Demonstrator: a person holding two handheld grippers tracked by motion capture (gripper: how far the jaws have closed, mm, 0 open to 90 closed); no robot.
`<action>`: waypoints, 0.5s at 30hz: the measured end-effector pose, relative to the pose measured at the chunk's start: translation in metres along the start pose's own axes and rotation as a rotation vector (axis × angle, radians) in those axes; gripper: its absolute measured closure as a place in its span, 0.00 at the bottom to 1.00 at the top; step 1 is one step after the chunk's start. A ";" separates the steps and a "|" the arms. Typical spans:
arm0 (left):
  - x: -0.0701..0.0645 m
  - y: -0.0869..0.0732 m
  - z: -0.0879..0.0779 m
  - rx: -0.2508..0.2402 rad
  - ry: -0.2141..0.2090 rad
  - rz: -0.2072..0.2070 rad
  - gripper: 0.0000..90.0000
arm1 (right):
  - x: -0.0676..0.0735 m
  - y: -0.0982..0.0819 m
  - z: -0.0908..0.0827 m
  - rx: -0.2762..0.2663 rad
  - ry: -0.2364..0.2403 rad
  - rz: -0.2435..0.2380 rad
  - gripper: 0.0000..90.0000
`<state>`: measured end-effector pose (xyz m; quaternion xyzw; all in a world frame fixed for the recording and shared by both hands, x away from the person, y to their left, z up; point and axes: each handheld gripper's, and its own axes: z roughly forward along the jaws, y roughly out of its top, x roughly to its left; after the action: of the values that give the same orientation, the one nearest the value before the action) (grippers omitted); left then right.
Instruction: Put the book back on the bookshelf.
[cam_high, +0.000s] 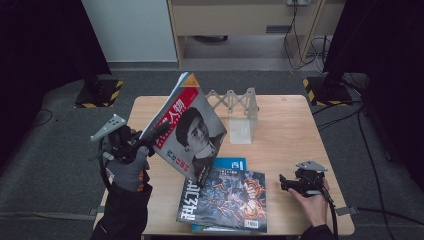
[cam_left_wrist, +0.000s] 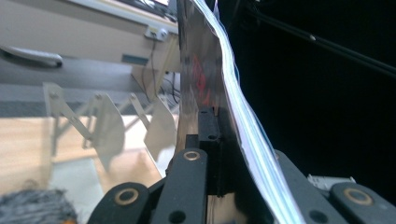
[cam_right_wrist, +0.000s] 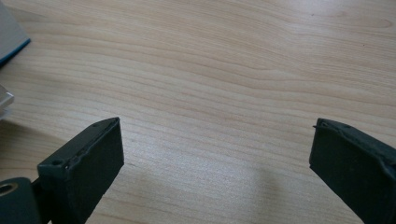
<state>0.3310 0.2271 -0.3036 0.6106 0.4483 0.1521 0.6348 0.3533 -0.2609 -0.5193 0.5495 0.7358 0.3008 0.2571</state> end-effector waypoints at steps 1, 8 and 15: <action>0.001 0.004 -0.001 -0.007 0.010 0.006 0.96 | 0.000 0.000 0.000 0.000 0.000 0.000 0.04; 0.010 0.027 -0.006 -0.054 0.084 0.039 0.96 | 0.000 -0.003 0.007 0.030 -0.007 -0.026 0.04; 0.020 0.041 -0.004 -0.079 0.150 0.060 0.96 | 0.001 -0.004 0.010 0.043 -0.005 -0.036 0.04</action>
<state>0.3536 0.2528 -0.2729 0.5853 0.4697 0.2339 0.6182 0.3574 -0.2592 -0.5287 0.5423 0.7513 0.2788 0.2523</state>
